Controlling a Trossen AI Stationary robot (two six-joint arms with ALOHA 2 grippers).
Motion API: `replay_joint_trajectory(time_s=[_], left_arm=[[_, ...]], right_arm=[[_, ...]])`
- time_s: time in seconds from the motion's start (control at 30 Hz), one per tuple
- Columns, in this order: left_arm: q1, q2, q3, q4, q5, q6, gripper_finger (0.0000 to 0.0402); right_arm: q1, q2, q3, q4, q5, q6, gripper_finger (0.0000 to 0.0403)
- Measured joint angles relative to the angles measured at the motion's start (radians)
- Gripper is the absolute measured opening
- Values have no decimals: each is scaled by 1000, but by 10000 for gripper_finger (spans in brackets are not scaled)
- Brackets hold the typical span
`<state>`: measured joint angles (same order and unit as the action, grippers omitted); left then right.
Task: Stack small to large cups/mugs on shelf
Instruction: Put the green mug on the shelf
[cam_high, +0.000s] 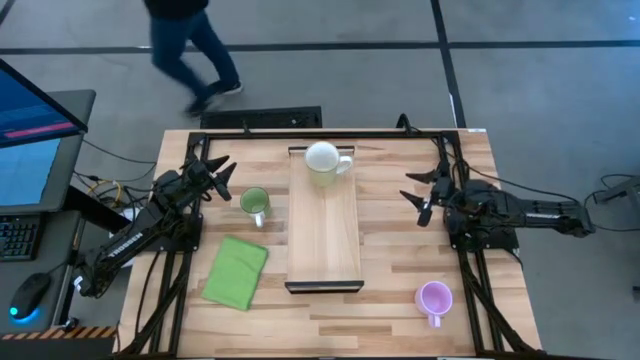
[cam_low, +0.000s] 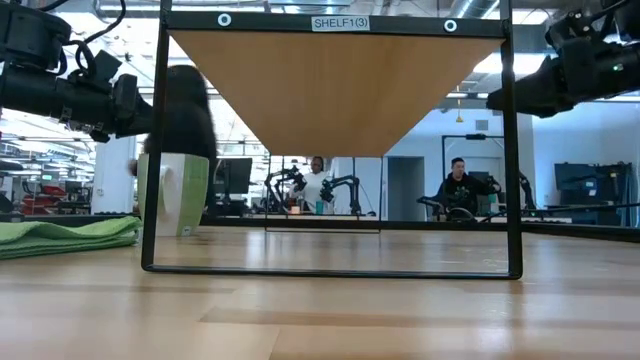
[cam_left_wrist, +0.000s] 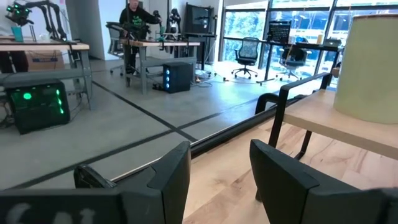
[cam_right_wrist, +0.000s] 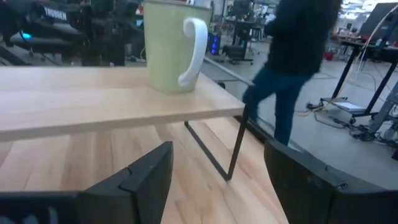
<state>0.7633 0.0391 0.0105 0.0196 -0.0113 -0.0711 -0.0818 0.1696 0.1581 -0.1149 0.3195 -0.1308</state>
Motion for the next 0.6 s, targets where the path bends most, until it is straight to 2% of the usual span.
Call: replay_joint_trajectory(time_s=[0.13,0.27,0.33,0.47,0.6], left_arm=[[0,0,7,-17,18,28,158],[-1,0,47,-61,252,154,158],[0,0,78,-69,313,156,158],[0,7,158,-202,319,149,158],[-1,55,179,-178,319,132,158]], right_arm=[[0,0,0,-34,0,1,276],[0,0,0,-35,0,1,276],[0,0,0,-35,0,1,276],[0,0,0,-35,0,0,276],[0,0,0,-34,0,0,276]])
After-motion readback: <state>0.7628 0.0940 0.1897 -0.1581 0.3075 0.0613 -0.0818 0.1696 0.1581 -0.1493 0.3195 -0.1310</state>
